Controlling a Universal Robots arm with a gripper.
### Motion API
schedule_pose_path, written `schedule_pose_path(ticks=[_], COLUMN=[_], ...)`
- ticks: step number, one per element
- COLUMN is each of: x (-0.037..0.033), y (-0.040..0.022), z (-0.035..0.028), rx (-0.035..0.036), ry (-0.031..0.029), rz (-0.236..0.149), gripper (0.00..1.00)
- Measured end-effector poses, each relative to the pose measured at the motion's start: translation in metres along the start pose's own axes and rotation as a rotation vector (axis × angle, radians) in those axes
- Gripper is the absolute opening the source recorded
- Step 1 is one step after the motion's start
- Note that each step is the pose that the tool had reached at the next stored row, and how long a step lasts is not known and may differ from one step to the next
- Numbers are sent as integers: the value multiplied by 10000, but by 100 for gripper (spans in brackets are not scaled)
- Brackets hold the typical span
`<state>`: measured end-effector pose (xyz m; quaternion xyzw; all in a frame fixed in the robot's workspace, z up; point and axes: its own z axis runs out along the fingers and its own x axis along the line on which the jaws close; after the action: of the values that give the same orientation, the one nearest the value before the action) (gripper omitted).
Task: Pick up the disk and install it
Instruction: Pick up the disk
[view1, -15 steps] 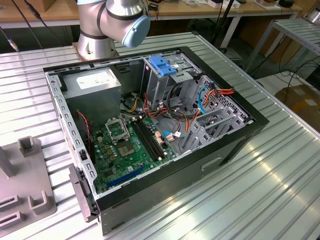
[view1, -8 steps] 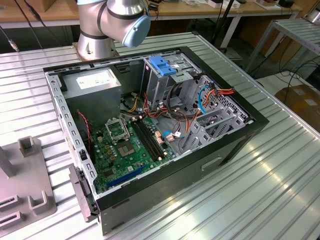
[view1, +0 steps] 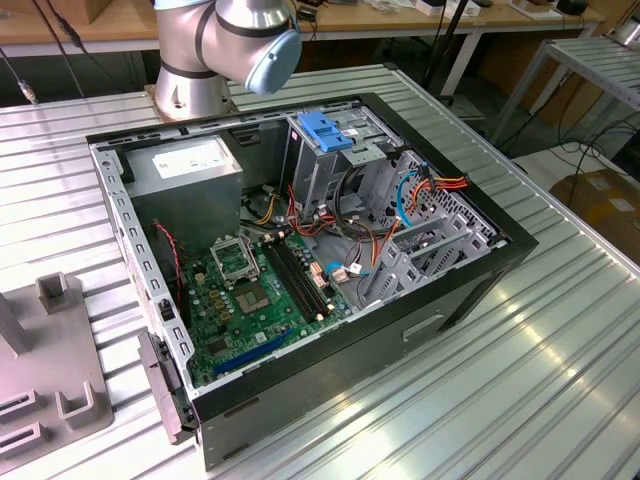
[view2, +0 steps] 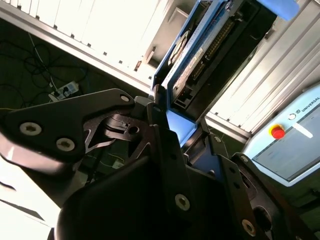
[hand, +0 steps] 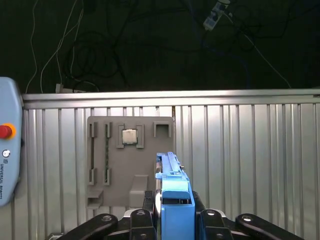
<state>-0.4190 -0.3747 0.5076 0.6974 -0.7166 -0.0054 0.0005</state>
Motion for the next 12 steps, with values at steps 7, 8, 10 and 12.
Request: schedule_pose_path(ticks=[7, 8, 10, 12], x=[-3, -3, -4, -5], y=[-121, -130, -158, -184], z=[9, 9, 11, 12], rx=[0, 0, -1, 0], ry=[0, 0, 0, 0], rz=[0, 0, 0, 0], gripper=[37, 37, 37, 37])
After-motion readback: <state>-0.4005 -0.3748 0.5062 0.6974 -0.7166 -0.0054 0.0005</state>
